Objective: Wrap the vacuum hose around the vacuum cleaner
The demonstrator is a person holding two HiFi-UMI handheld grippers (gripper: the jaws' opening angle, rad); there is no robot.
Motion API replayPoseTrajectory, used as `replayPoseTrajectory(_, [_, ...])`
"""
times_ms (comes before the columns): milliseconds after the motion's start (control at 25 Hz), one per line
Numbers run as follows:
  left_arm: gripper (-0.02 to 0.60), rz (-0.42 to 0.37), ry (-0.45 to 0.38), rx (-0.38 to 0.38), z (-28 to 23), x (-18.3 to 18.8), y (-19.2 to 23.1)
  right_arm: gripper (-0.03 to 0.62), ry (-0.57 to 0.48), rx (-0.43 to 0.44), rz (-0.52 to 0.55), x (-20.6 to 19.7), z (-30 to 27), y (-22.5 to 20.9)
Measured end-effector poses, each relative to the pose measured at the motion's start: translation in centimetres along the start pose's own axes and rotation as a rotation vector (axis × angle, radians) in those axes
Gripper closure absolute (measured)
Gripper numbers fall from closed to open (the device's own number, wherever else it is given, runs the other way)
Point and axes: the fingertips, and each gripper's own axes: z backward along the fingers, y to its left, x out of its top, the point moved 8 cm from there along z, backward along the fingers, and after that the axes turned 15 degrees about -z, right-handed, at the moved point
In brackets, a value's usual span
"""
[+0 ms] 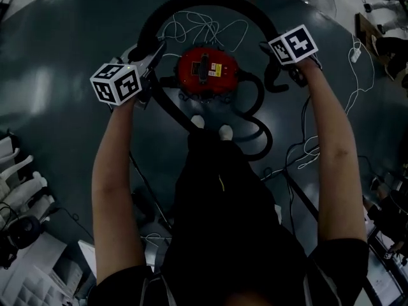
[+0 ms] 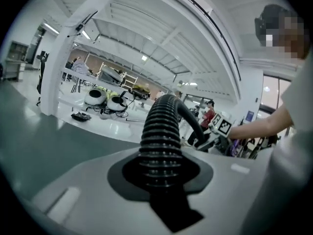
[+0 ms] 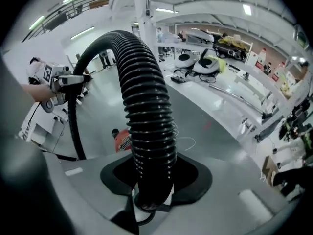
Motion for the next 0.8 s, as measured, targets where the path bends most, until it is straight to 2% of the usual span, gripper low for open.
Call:
replayPoseTrajectory(120, [0.474,-0.017,0.035,-0.007,-2.4,-1.3,0.8,0.441,0.043,0.030,-0.094,-1.7,-1.5,-0.5])
replayPoseTrajectory(320, [0.472,-0.009,0.047,-0.032,-5.3,-4.9,2.1,0.441,0.113,0.065,-0.204,-3.7,-4.8,-0.3])
replayPoseTrajectory(600, [0.471,0.041,0.073,-0.008,-7.2,-10.2,3.2,0.442,0.163,0.082,-0.278,-5.1,-9.9,0.3])
replayPoseTrajectory(800, [0.471,0.080,0.103,-0.025,-8.1,-13.9,4.4,0.442,0.224,0.105,-0.293,-6.0,-13.1,0.6])
